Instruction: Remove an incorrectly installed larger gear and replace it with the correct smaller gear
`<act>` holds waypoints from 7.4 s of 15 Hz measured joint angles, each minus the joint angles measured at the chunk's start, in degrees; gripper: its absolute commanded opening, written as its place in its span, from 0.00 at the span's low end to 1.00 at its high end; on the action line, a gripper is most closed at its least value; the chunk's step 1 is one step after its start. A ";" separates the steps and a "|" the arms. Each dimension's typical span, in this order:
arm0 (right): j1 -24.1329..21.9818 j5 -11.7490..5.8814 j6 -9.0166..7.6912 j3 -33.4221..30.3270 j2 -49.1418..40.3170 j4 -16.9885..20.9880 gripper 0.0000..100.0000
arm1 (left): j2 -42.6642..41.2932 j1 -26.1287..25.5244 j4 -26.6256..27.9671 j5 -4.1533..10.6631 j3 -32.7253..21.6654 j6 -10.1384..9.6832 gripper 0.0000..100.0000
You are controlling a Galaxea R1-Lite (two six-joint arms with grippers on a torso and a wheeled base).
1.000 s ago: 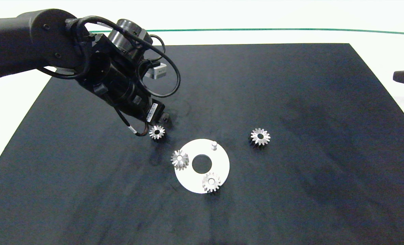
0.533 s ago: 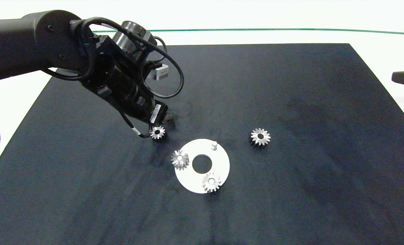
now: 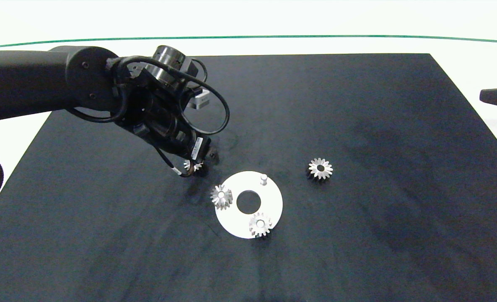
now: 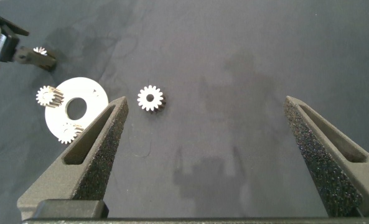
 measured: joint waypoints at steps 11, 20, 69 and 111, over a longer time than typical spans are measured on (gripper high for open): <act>0.00 0.00 0.00 0.00 0.22 0.00 1.00 | -1.56 0.24 -3.30 0.11 5.35 -0.83 0.92; 0.00 -0.02 0.02 0.10 0.55 0.00 1.00 | -1.18 0.77 -3.54 0.13 7.96 -1.17 0.74; 0.05 -0.02 -0.96 0.90 0.52 0.00 1.00 | -1.60 -16.21 6.64 6.06 -5.10 -1.55 0.07; 0.00 0.00 -2.18 1.40 0.09 0.00 1.00 | 2.73 -24.34 -11.42 16.48 7.33 -2.38 0.07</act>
